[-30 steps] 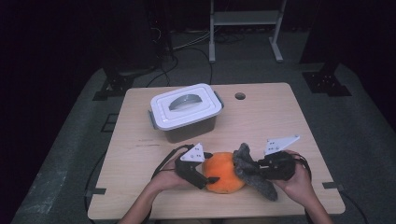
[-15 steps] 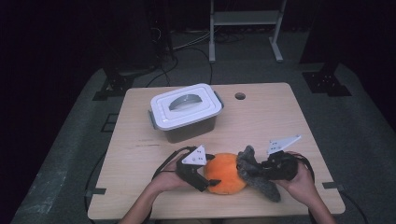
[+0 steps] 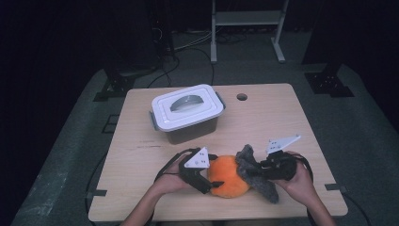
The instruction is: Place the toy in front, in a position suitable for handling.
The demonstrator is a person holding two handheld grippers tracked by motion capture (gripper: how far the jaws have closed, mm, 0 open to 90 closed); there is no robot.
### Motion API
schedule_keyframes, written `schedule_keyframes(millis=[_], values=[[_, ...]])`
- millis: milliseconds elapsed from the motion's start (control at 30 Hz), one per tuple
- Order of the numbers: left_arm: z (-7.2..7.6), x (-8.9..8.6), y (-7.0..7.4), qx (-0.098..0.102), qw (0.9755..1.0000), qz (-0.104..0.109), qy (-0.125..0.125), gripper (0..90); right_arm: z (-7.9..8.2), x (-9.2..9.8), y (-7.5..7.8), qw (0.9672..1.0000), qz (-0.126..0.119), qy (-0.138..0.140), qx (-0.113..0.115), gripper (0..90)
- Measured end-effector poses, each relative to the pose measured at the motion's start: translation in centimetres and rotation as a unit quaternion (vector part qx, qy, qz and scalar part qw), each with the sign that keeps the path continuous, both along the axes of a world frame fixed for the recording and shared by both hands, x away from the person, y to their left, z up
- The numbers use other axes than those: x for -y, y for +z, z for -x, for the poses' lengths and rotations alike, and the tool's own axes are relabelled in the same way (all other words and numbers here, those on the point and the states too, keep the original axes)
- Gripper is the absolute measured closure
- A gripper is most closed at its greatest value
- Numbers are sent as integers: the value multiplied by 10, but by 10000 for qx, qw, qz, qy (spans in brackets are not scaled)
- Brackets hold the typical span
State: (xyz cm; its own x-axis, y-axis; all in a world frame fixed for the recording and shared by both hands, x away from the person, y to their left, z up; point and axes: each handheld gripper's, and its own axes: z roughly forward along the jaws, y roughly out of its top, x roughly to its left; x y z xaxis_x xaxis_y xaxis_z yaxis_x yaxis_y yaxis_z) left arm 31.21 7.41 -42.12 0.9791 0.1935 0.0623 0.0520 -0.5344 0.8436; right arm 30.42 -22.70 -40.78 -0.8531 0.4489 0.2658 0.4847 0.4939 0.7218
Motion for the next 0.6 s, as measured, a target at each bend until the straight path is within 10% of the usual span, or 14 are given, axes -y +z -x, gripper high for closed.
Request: schedule_keyframes(millis=[167,467,600], values=[[0,1,-3,-55,10000,-4,-35,142,5,5,-3,9993,135,219,-269,732],[9,9,-5,241,9992,-214,-231,142,-5,1,15,9996,-101,-99,225,737],[7,7,-5,209,9992,-235,-239,143,-8,5,1,9998,-184,-103,-66,737]])
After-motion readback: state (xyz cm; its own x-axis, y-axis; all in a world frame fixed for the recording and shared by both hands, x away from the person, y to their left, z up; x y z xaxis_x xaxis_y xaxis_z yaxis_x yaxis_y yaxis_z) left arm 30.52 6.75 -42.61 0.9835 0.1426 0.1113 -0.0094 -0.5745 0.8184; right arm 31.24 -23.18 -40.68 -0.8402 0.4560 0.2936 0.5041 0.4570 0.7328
